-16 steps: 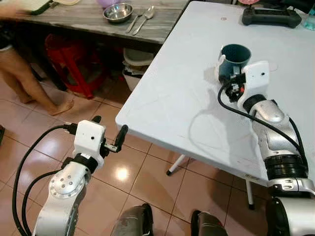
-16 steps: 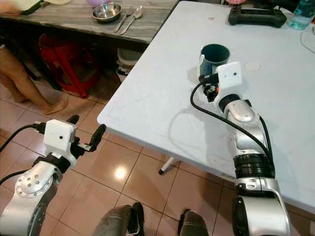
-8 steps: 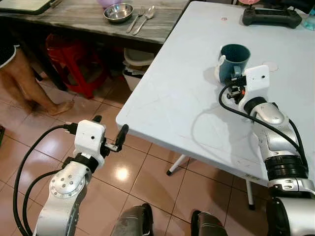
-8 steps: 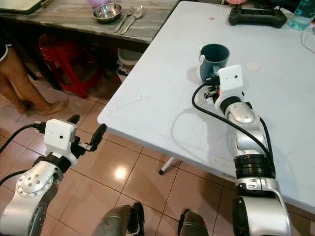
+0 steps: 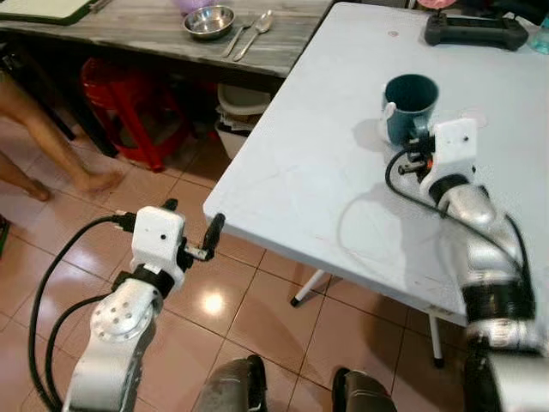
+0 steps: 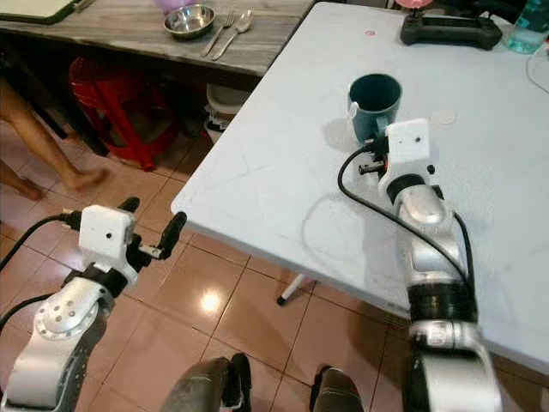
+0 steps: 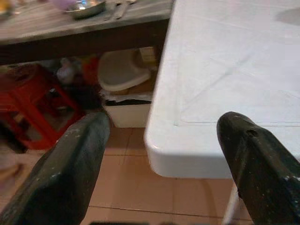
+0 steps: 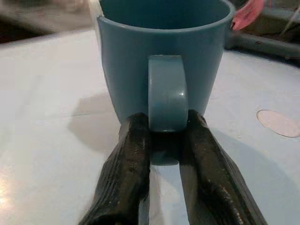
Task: Setting the table
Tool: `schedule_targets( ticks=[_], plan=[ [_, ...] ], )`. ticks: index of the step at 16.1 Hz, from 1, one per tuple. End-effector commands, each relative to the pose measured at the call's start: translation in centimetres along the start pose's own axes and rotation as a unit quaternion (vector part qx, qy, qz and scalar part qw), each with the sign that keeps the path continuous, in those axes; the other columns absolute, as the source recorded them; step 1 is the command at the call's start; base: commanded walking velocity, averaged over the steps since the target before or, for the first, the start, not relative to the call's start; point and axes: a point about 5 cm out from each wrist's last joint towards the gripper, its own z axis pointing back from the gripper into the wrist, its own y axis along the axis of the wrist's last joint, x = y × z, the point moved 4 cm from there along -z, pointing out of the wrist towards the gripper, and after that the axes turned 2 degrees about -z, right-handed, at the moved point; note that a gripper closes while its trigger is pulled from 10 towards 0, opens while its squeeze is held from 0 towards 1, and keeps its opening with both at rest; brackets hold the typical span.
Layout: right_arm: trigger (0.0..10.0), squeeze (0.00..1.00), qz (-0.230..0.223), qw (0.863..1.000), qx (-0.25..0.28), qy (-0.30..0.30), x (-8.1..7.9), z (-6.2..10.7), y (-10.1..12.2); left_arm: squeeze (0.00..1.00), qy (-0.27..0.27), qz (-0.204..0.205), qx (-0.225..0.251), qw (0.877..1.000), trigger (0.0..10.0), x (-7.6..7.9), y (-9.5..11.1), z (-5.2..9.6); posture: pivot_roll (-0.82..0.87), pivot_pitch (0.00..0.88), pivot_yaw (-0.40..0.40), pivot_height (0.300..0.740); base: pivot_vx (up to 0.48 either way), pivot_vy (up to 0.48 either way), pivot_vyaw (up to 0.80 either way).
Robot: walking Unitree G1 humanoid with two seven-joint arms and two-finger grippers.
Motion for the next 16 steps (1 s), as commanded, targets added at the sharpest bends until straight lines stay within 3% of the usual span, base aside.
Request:
schedule_targets(
  ticks=[1, 4, 9, 10, 11, 12, 16],
  plan=[
    [0.0, 0.00, -0.012, 0.999, 0.044, -0.004, -0.7, 0.5, 1.6, 0.00, 0.016, -0.015, -0.007, 1.000, 10.0, -0.6, -0.6, -0.1, 0.08, 0.090, 0.089, 0.740, 0.000, 0.000, 0.00],
    [0.0, 0.00, -0.075, 0.994, 0.075, -0.030, -3.4, 3.8, 1.4, 0.00, 0.041, -0.026, 0.005, 0.999, 10.0, -1.1, -0.5, -1.7, 0.05, 0.025, 0.061, 0.740, 0.000, 0.480, 0.00],
    [0.4, 0.00, -0.101, 0.989, 0.092, -0.061, -3.6, 4.8, 1.9, 0.00, 0.030, -0.007, 0.022, 0.999, 10.0, 0.2, -0.6, -2.8, 0.01, 0.000, 0.067, 0.740, 0.000, 0.477, 0.00],
    [1.1, 0.00, -0.101, 0.989, 0.091, -0.062, -3.6, 4.9, 2.0, 0.00, 0.029, -0.009, 0.024, 0.999, 10.0, 0.3, -0.5, -2.9, 0.00, 0.000, 0.067, 0.740, 0.000, 0.472, 0.00],
    [7.8, 0.00, -0.102, 0.989, 0.089, -0.060, -3.7, 4.9, 2.0, 0.00, 0.026, -0.011, 0.029, 0.999, 10.0, 0.5, -0.4, -3.0, 0.00, 0.000, 0.065, 0.740, 0.000, 0.454, 0.00],
    [10.0, 0.00, -0.101, 0.990, 0.085, -0.056, -3.9, 5.0, 1.9, 0.00, 0.025, -0.013, 0.033, 0.999, 10.0, 0.6, -0.3, -3.1, 0.00, 0.000, 0.064, 0.740, 0.000, 0.442, 0.00],
    [10.0, 0.00, -0.108, 0.990, 0.065, -0.057, -4.7, 5.4, 1.1, 0.00, 0.024, -0.021, 0.045, 0.998, 10.0, 0.8, -0.2, -3.5, -0.01, 0.000, 0.061, 0.740, 0.214, 0.394, 0.00]
  ],
)
